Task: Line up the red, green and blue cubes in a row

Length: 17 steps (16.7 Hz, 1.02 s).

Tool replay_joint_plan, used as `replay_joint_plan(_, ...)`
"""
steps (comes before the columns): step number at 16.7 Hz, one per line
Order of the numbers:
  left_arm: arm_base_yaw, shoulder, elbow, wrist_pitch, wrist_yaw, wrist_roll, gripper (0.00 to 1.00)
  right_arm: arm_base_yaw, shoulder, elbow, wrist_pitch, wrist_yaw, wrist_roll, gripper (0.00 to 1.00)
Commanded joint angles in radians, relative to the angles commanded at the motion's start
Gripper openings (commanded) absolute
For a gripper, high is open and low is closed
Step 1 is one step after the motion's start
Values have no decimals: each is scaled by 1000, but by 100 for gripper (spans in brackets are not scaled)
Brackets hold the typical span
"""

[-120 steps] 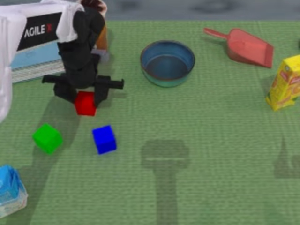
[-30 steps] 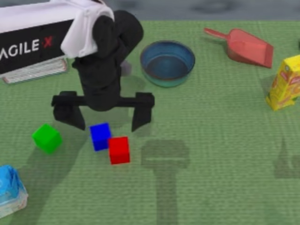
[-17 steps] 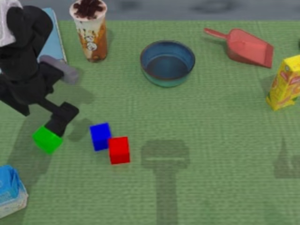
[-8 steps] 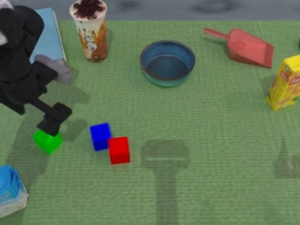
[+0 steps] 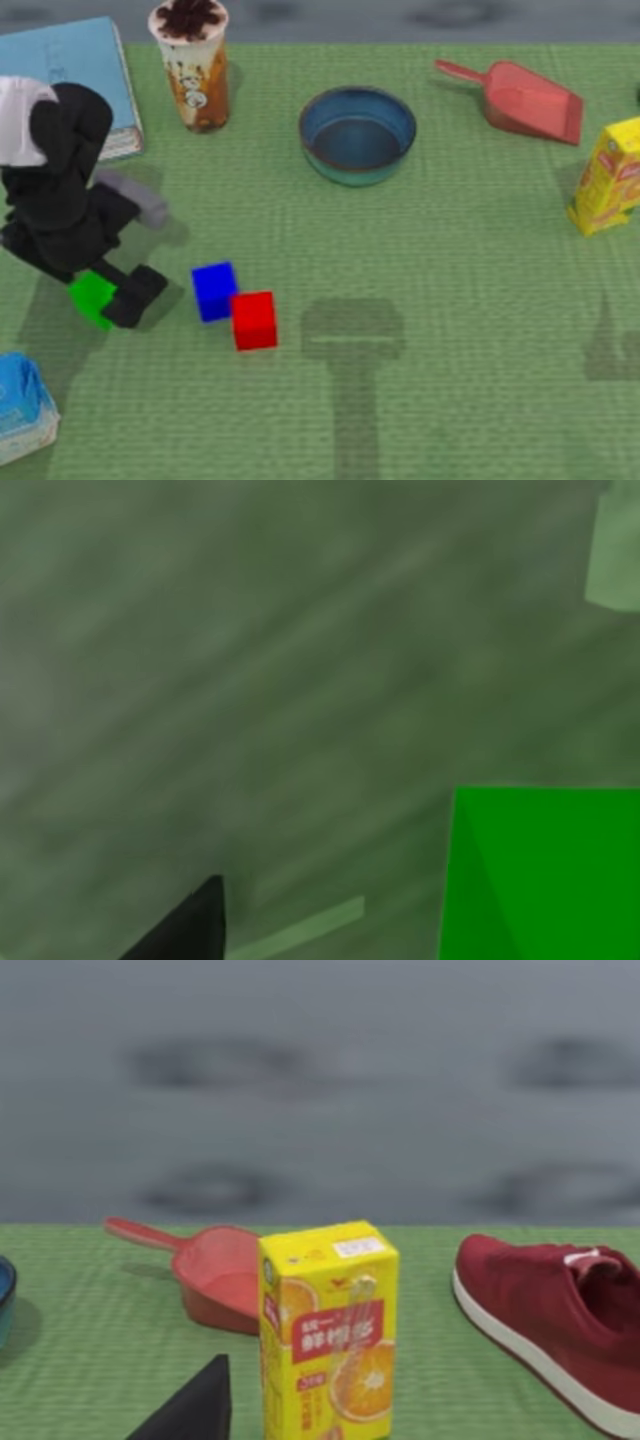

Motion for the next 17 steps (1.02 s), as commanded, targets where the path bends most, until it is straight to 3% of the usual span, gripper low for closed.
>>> replay_joint_plan(5,1,14,-17,28,0,1,100,0,0,0,0,0,0,100)
replay_joint_plan(17,1,14,-17,28,0,1,10,0,0,0,0,0,0,100)
